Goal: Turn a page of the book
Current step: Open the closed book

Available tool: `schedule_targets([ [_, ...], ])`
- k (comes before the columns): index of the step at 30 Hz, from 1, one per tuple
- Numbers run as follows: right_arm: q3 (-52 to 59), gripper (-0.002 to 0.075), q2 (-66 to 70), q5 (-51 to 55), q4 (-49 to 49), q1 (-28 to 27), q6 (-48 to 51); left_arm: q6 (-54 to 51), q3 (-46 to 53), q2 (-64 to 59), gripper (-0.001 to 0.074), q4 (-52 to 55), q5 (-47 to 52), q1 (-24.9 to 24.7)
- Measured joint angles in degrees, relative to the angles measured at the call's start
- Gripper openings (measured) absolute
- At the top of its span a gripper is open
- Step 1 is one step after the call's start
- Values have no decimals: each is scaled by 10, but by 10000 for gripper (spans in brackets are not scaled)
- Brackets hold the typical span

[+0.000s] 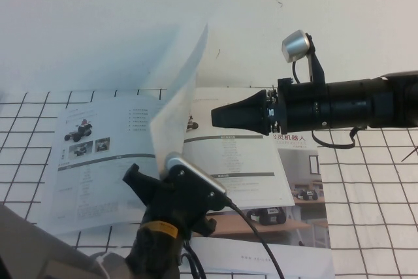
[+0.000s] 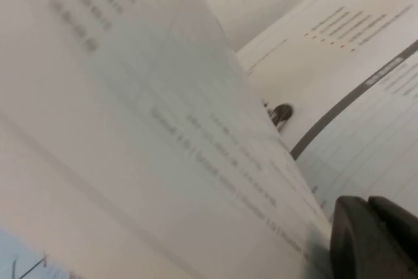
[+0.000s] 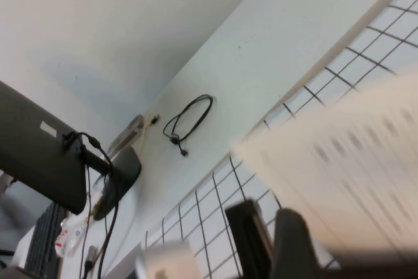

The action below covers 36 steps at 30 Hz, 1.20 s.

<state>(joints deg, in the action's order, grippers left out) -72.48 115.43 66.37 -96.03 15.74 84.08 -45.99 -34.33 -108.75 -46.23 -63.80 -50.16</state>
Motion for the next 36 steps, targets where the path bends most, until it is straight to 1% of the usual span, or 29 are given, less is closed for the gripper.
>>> schedule_targets([
  [7,0,392,0,0,57,0,-2,-24,0,0,-2,-62,-16,15],
  [9,0,362,0,-16,78,0,-3,-29,0,0,-2,-72,-16,16],
  [12,0,245,0,-71,109,0,-13,-43,0,0,-3,-97,-16,16],
  [14,0,129,0,-120,128,0,-26,-49,0,0,-3,-127,-16,16],
  [15,0,91,0,-142,135,0,-33,-50,0,0,-3,-142,-16,17],
  [16,0,60,0,-161,144,0,-41,-54,0,0,-3,-162,-16,18],
  [18,0,28,0,-186,156,0,-48,-58,0,0,-3,-195,-16,24],
  [25,0,6,0,-209,177,0,-61,-84,0,0,-3,-279,9,56],
  [31,0,4,0,-205,181,0,-66,-91,0,4,-3,-282,23,57],
  [36,0,4,-4,-191,183,0,-67,-114,0,54,-3,-278,36,57],
])
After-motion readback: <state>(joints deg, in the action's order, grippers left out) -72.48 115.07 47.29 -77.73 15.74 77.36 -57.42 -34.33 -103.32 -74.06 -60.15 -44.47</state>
